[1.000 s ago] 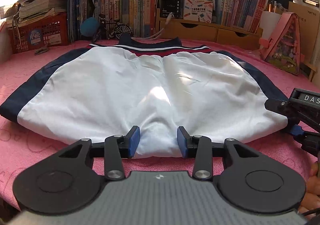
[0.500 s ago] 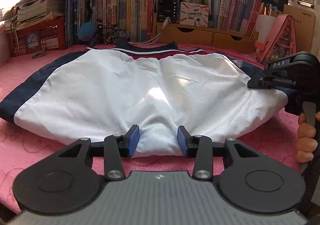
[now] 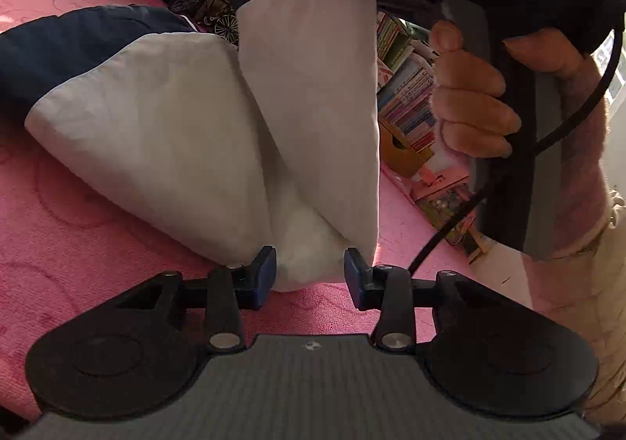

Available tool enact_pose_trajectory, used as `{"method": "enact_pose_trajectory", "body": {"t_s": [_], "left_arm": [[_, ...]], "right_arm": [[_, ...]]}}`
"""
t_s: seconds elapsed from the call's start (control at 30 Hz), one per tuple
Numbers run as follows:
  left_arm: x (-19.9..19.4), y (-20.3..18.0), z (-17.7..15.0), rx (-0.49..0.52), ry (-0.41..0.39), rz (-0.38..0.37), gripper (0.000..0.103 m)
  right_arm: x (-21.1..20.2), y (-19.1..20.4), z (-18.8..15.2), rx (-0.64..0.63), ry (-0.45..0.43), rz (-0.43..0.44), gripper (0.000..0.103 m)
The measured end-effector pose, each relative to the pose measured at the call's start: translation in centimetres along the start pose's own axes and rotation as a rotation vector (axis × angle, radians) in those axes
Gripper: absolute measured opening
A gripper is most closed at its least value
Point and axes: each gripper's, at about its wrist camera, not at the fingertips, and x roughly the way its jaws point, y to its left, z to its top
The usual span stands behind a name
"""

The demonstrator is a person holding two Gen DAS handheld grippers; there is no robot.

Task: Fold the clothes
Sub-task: 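Grasp the navy side edge with the right tool and lift it, then fold the lifted side over the white back with the right tool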

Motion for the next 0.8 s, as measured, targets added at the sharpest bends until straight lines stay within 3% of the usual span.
{"method": "enact_pose_trajectory", "body": {"t_s": [0.1, 0.17, 0.23, 0.27, 0.3, 0.4, 0.47, 0.53, 0.63, 0.8], "left_arm": [[-0.8, 0.3, -0.2, 0.033, -0.001, 0.000, 0.030], [-1.2, 0.2, -0.5, 0.062, -0.001, 0.001, 0.030], [-1.9, 0.3, -0.3, 0.064, 0.001, -0.017, 0.035], [-2.3, 0.4, -0.2, 0.062, 0.000, -0.025, 0.043], [-2.8, 0.5, 0.0, 0.059, -0.002, -0.032, 0.052], [-5.3, 1.4, 1.4, 0.017, -0.039, -0.082, 0.058], [-6.9, 2.1, 2.7, -0.040, -0.081, -0.122, 0.067], [-7.4, 2.4, 3.9, -0.073, -0.110, -0.129, 0.071], [-6.5, 2.6, 5.7, -0.044, -0.142, -0.100, 0.078], [-2.1, 3.2, 8.1, -0.125, -0.165, 0.051, 0.085]], "right_arm": [[5.4, 3.4, -0.9, -0.057, 0.161, 0.133, 0.019], [6.8, 4.1, -1.8, -0.050, 0.230, 0.192, 0.031], [5.0, 2.9, -1.7, 0.010, 0.197, 0.240, 0.040], [3.9, 2.3, -1.6, 0.042, 0.175, 0.264, 0.046], [2.9, 1.6, -1.5, 0.075, 0.154, 0.288, 0.060], [-2.9, -1.8, -1.0, 0.193, 0.007, 0.301, 0.072], [-7.2, -3.6, -2.0, 0.230, -0.090, 0.225, 0.081], [-9.9, -3.6, -4.8, 0.234, -0.133, 0.082, 0.083], [-13.8, -3.5, -9.3, 0.234, -0.188, -0.140, 0.084], [-12.3, 0.2, -17.0, 0.315, -0.084, -0.255, 0.084]]}}
